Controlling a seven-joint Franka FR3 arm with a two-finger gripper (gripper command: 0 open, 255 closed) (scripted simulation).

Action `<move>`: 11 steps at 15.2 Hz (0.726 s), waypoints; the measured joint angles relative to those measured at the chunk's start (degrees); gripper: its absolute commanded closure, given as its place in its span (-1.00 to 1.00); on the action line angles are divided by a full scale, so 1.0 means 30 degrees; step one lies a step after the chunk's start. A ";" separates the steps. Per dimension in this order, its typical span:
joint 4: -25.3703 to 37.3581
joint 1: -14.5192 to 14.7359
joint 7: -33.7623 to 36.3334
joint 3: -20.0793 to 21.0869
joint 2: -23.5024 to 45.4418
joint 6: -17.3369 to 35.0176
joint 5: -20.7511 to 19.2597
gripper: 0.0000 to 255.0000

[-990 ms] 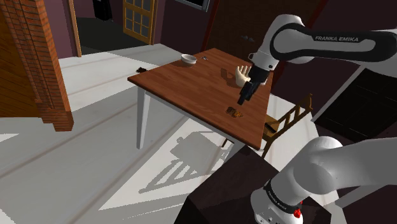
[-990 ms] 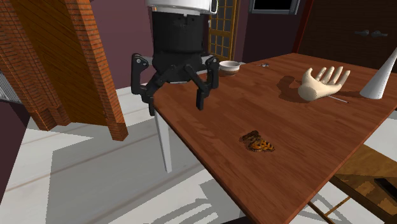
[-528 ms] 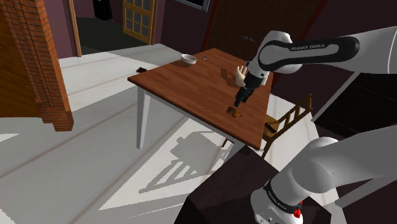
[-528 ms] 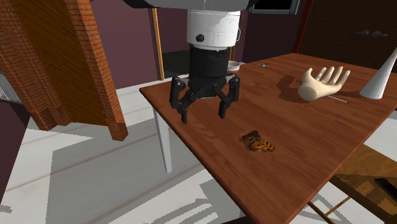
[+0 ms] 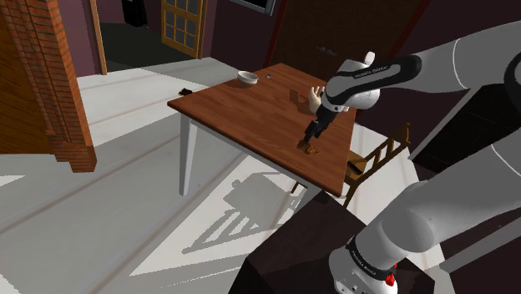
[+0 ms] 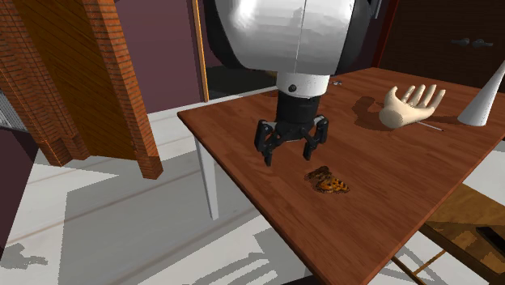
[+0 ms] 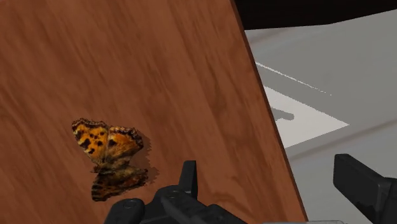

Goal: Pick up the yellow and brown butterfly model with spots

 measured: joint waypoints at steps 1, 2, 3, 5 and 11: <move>0.0247 0.0005 -0.0263 -0.0195 0.0673 0.0509 0.0243 -1.00; 0.0615 -0.0035 -0.0670 -0.0457 0.1405 0.0944 0.0536 -1.00; 0.0935 -0.0014 -0.0914 -0.0591 0.2089 0.1375 0.0859 -1.00; 0.1437 -0.0135 -0.1768 -0.0978 0.3458 0.2340 0.1618 -1.00; 0.4227 -0.1107 -0.4660 -0.1306 0.7906 0.4054 0.4784 -1.00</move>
